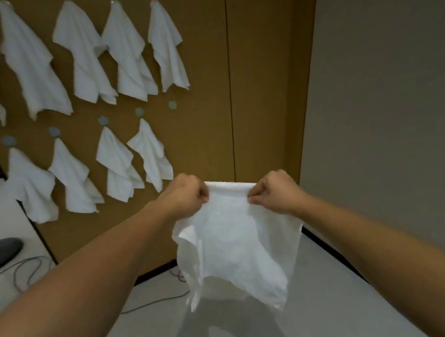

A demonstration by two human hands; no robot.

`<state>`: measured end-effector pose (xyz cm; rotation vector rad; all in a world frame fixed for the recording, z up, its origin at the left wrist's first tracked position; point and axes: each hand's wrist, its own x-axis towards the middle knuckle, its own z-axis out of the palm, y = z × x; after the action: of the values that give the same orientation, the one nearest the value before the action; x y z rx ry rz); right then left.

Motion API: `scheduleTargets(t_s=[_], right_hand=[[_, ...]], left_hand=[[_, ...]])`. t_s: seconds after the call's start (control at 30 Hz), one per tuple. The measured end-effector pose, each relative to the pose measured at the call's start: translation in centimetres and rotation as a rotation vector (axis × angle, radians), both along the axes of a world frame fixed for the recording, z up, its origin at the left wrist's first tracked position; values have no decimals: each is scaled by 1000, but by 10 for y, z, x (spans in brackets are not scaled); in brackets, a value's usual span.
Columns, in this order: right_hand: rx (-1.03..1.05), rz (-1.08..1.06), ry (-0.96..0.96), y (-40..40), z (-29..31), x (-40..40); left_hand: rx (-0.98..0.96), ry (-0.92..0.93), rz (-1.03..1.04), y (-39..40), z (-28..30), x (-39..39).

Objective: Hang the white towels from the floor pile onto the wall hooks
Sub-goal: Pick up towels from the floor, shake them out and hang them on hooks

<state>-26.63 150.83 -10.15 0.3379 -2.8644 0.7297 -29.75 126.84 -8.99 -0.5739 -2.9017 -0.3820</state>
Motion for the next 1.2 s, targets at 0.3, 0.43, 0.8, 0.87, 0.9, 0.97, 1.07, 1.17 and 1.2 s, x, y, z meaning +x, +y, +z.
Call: scheduleTargets(t_s=[0.3, 0.43, 0.8, 0.87, 0.9, 0.97, 1.07, 1.17, 1.2], right_hand=[[-116, 215, -13, -11, 17, -195], [-76, 244, 18, -25, 16, -263], [-148, 242, 174, -76, 15, -471], [-139, 227, 180, -86, 22, -516], [-122, 218, 174, -91, 25, -537], [-77, 211, 173, -101, 30, -579], [-16, 188, 197, -116, 32, -640], [103, 160, 180, -131, 29, -691], [148, 155, 187, -135, 28, -708]], left_hand=[[106, 91, 189, -15, 18, -141], [128, 135, 210, -24, 17, -195], [78, 205, 181, -78, 16, -409], [84, 216, 170, -92, 20, -457], [85, 217, 160, -98, 22, -480], [82, 221, 136, -111, 24, -527], [80, 217, 116, -129, 20, -594], [47, 186, 119, -142, 11, -648], [43, 179, 125, -146, 8, -665]])
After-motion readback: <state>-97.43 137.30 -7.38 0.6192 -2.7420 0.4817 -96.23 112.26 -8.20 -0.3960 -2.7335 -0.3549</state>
